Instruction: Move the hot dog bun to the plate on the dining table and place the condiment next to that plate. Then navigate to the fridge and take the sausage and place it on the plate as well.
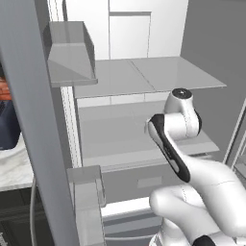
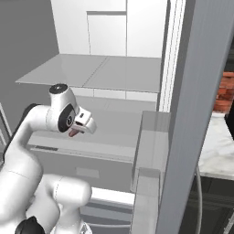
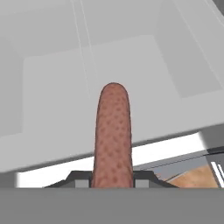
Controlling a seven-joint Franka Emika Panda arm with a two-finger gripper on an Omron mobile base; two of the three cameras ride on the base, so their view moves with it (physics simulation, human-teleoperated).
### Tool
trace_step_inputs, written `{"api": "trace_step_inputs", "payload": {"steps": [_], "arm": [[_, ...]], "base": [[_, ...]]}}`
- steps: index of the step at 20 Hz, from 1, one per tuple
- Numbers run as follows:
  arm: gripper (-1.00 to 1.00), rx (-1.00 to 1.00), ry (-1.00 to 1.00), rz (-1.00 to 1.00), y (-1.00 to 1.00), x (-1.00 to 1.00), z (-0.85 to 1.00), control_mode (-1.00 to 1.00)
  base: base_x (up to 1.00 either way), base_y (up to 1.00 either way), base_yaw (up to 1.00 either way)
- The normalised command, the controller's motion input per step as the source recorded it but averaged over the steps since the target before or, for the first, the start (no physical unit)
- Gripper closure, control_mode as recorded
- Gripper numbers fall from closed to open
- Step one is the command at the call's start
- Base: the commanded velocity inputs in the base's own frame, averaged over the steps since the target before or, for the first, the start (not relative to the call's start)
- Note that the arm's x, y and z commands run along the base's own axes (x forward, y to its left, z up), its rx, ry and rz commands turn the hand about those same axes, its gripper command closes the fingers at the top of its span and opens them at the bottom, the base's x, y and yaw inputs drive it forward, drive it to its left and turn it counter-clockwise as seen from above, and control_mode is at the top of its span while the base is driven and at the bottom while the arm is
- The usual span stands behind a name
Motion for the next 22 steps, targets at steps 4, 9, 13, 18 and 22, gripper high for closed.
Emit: {"api": "trace_step_inputs", "payload": {"steps": [4, 9, 13, 18, 22], "arm": [[1.00, -0.02, 0.07, 0.01, 0.05, -0.86, 0.04, -1.00], [1.00, 0.00, 0.00, 0.03, 0.00, -0.35, 0.00, 1.00], [1.00, 0.00, 0.00, 0.00, 0.00, 0.00, 0.00, 1.00], [1.00, 0.00, 0.00, 0.00, 0.00, 0.00, 0.00, 1.00], [1.00, 0.00, 0.00, 0.00, 0.00, 0.00, 0.00, 1.00]], "base": [[0.00, 0.00, 0.00], [-0.22, 0.00, 0.02], [-0.96, 0.00, 0.04], [-1.00, 0.00, 0.00], [-0.94, -0.23, -0.34]]}}
